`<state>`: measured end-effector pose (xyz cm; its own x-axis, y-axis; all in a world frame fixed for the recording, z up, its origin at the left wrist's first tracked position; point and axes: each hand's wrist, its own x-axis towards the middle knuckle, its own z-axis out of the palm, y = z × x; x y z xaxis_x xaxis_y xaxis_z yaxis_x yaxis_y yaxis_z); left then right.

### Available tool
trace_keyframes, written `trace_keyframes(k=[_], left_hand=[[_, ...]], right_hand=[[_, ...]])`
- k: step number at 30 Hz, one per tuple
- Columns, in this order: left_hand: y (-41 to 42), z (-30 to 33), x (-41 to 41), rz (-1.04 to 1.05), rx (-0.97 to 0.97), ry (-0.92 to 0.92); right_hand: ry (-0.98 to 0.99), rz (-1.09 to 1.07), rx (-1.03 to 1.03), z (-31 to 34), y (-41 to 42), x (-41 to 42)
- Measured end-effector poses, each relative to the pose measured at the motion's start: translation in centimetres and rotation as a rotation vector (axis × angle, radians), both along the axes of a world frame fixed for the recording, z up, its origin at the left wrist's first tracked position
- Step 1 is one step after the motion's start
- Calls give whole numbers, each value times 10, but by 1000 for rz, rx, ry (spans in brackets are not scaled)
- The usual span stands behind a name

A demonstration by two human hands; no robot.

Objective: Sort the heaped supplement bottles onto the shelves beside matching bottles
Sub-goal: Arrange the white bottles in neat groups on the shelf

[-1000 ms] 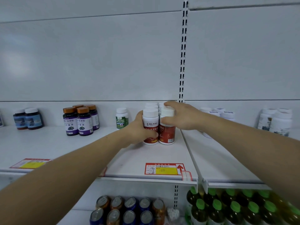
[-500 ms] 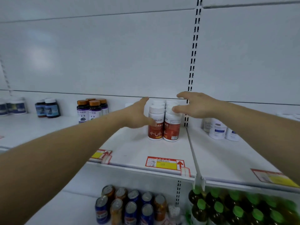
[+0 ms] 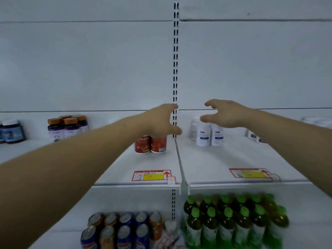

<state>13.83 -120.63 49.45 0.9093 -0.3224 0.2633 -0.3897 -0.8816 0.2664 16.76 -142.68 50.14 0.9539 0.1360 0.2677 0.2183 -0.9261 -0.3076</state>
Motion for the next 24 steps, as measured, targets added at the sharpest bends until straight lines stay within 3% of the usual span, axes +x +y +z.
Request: trace_keyframes(k=[7, 14, 19, 24], left_hand=[[-59, -31, 14, 3, -69, 127], [-106, -63, 59, 186, -346, 297], [-126, -75, 85, 268, -516, 305], [-132, -79, 90, 259, -474, 254]], right_hand=[[12, -51, -24, -18, -51, 10], [77, 102, -94, -40, -78, 66], [122, 225, -117, -46, -80, 98], [119, 293, -45, -54, -79, 106]])
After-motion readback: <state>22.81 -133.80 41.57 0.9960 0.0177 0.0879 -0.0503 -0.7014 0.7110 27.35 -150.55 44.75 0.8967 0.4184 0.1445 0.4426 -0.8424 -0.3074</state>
